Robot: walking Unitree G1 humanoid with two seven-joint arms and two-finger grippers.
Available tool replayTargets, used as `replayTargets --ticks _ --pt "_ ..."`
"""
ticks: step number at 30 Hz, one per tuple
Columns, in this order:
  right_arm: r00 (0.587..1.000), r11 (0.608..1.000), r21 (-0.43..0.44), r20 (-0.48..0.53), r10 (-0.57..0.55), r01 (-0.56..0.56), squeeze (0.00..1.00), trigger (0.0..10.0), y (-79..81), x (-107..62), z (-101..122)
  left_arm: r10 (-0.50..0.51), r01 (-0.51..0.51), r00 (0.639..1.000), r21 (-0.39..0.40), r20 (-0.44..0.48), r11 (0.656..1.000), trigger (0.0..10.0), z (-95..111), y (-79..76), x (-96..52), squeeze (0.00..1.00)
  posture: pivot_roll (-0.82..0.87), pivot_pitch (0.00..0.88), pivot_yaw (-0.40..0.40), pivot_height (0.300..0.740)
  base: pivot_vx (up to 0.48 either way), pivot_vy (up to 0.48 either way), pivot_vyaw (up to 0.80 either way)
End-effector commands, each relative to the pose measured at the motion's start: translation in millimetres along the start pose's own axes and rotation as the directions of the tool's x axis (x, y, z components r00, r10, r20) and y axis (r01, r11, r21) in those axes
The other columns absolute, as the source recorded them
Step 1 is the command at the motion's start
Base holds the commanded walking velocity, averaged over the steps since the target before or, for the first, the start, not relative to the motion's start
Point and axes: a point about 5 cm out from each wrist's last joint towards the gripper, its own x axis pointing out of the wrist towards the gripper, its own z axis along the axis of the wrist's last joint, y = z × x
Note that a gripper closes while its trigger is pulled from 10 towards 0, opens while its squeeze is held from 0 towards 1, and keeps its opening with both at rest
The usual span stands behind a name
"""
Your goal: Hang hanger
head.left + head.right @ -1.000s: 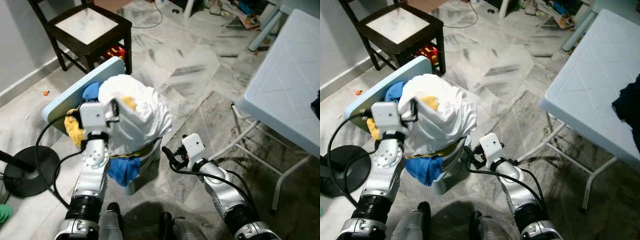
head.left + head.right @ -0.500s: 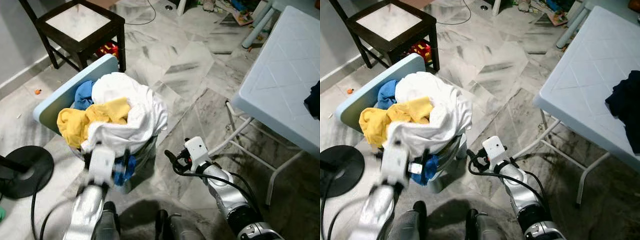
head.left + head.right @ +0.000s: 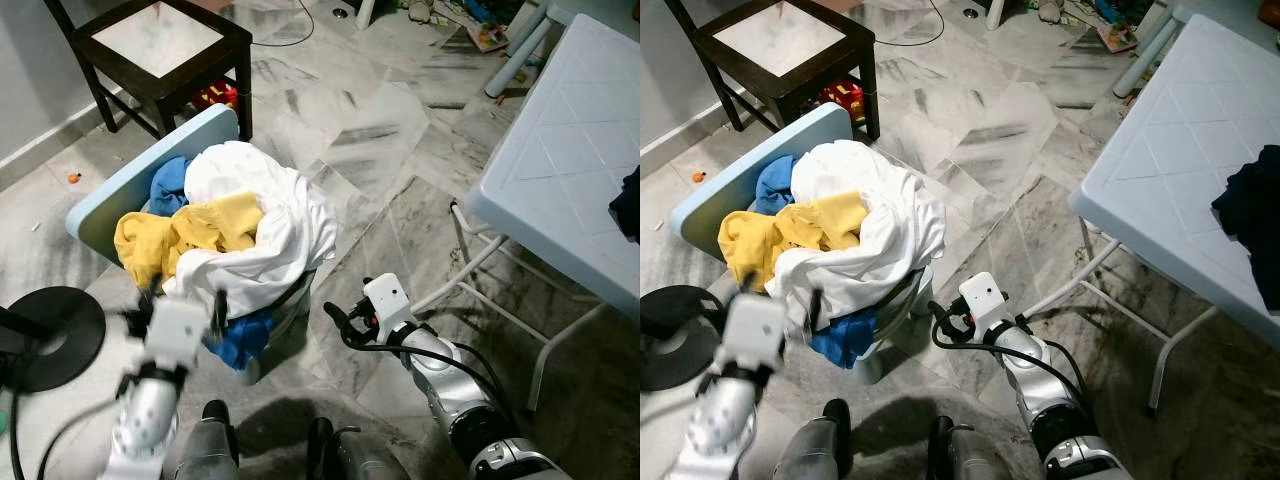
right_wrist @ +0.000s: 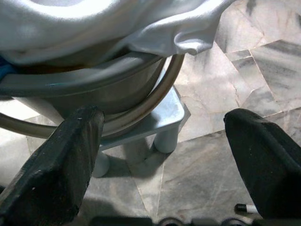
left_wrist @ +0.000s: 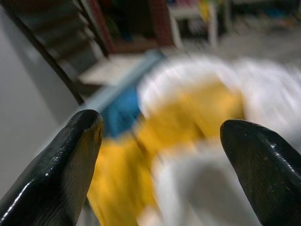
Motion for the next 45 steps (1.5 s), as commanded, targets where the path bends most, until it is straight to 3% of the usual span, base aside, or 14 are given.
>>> replayTargets --ticks 1,5,8,10,13,16,17,18,20,21,26,31,39,45 --pt "1.000 1.000 0.002 -0.030 0.002 -0.002 0.00 10.0 -0.6 -4.1 -9 0.025 -0.025 1.000 -0.002 -0.015 1.000 10.0 1 3.9 1.6 0.00 0.25 0.297 -0.195 0.740 0.000 0.000 0.00" --pt "1.000 1.000 0.003 -0.031 0.002 -0.002 0.00 10.0 0.0 -3.7 -9 0.054 -0.056 0.997 -0.048 -0.054 0.997 10.0 -5 12.2 19.4 0.00 0.25 0.295 -0.187 0.740 0.000 0.000 0.00" --pt "1.000 1.000 0.007 -0.027 -0.001 0.001 0.00 10.0 1.7 -3.6 -10 -0.025 0.002 0.987 -0.141 -0.159 0.990 10.0 -22 7.9 36.0 0.00 0.23 0.286 -0.176 0.740 0.000 0.000 0.00" --pt "1.000 1.000 0.008 -0.025 -0.003 0.003 0.00 10.0 1.8 -4.0 -10 -0.049 0.020 0.982 -0.163 -0.181 0.986 10.0 -26 5.3 39.8 0.00 0.23 0.282 -0.173 0.740 0.000 0.000 0.00" --pt "1.000 1.000 0.008 -0.020 -0.010 0.011 0.00 10.0 2.1 -6.0 -11 -0.123 0.054 0.959 -0.260 -0.257 0.964 10.0 -40 -2.5 53.0 0.00 0.20 0.279 -0.163 0.740 0.000 0.000 0.00" --pt "1.000 1.000 0.007 -0.017 -0.017 0.017 0.00 10.0 2.1 -7.6 -12 -0.183 0.094 0.942 -0.300 -0.282 0.949 10.0 -46 -8.2 60.5 0.00 0.20 0.278 -0.157 0.740 0.000 0.000 0.00" --pt "1.000 1.000 0.006 -0.015 -0.022 0.022 0.00 10.0 1.7 -9.0 -13 -0.247 0.142 0.926 -0.342 -0.285 0.929 10.0 -48 -15.4 65.2 0.00 0.19 0.277 -0.151 0.740 0.000 0.000 0.00" --pt "0.999 1.000 0.006 -0.015 -0.028 0.028 0.00 10.0 1.0 -10.2 -14 -0.282 0.171 0.919 -0.365 -0.277 0.915 0.9 -47 -20.8 67.6 0.00 0.18 0.277 -0.146 0.740 0.000 0.000 0.00" --pt "0.999 0.999 0.005 -0.016 -0.035 0.035 0.00 10.0 0.2 -11.1 -15 -0.300 0.187 0.916 -0.378 -0.265 0.907 0.9 -46 -24.2 69.7 0.00 0.18 0.277 -0.146 0.740 0.000 0.000 0.00" --pt "0.999 0.999 0.008 -0.015 -0.042 0.042 0.00 10.0 -0.4 -11.6 -15 -0.347 0.234 0.902 -0.385 -0.256 0.893 0.0 -45 -30.4 68.4 0.00 0.17 0.276 -0.142 0.740 0.000 0.000 0.00" --pt "0.999 0.999 0.008 -0.014 -0.048 0.048 0.00 10.0 0.2 -11.5 -15 -0.452 0.362 0.864 -0.353 -0.219 0.863 0.0 -42 -49.3 58.0 0.00 0.17 0.273 -0.137 0.740 0.000 0.000 0.00" --pt "0.999 0.999 0.008 -0.010 -0.050 0.050 0.00 10.0 -0.4 -9.6 -12 -0.489 0.405 0.837 -0.324 -0.246 0.855 0.0 -47 -56.5 40.2 0.00 0.19 0.275 -0.139 0.740 0.000 0.000 0.00" --pt "0.999 0.999 0.002 -0.013 -0.043 0.044 0.00 10.0 -1.3 -8.9 -12 -0.467 0.371 0.825 -0.318 -0.318 0.872 0.0 -59 -50.8 10.7 0.00 0.20 0.283 -0.148 0.740 0.000 0.000 0.00" --pt "0.999 0.999 -0.002 -0.018 -0.038 0.038 0.00 10.0 -1.9 -9.4 -12 -0.459 0.397 0.824 -0.239 -0.333 0.886 0.0 -53 -45.0 -11.5 0.00 0.21 0.288 -0.152 0.740 0.000 0.000 0.00"
